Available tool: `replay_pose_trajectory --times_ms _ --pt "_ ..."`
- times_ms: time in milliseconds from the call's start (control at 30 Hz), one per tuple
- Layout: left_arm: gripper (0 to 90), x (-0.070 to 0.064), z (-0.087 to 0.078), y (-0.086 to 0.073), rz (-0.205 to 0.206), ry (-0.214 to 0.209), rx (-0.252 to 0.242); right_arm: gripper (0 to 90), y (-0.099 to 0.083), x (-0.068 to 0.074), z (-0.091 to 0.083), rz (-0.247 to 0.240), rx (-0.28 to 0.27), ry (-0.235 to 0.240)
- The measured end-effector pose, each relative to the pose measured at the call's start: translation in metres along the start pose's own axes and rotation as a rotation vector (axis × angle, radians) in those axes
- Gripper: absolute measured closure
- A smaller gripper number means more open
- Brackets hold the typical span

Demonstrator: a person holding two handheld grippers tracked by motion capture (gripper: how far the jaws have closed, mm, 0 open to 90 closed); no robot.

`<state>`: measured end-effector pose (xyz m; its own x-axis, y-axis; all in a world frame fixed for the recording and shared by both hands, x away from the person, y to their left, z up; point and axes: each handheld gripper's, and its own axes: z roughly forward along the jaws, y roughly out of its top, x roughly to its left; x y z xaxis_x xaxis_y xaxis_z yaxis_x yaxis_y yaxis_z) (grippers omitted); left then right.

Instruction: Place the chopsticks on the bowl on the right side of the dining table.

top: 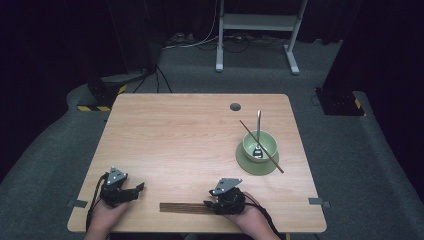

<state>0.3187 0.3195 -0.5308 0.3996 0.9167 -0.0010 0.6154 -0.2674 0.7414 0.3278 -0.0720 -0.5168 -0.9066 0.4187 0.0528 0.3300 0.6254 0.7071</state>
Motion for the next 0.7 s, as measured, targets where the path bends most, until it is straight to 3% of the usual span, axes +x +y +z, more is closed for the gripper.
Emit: replay_pose_trajectory --times_ms 367,700 --pt "22.1 0.000 -0.001 0.000 0.001 0.008 -0.001 58.8 -0.004 -0.011 -0.009 0.039 -0.016 -0.034" --pt "22.3 0.000 -0.001 -0.001 0.003 0.002 -0.003 58.1 0.002 0.001 -0.007 -0.009 -0.024 -0.004"
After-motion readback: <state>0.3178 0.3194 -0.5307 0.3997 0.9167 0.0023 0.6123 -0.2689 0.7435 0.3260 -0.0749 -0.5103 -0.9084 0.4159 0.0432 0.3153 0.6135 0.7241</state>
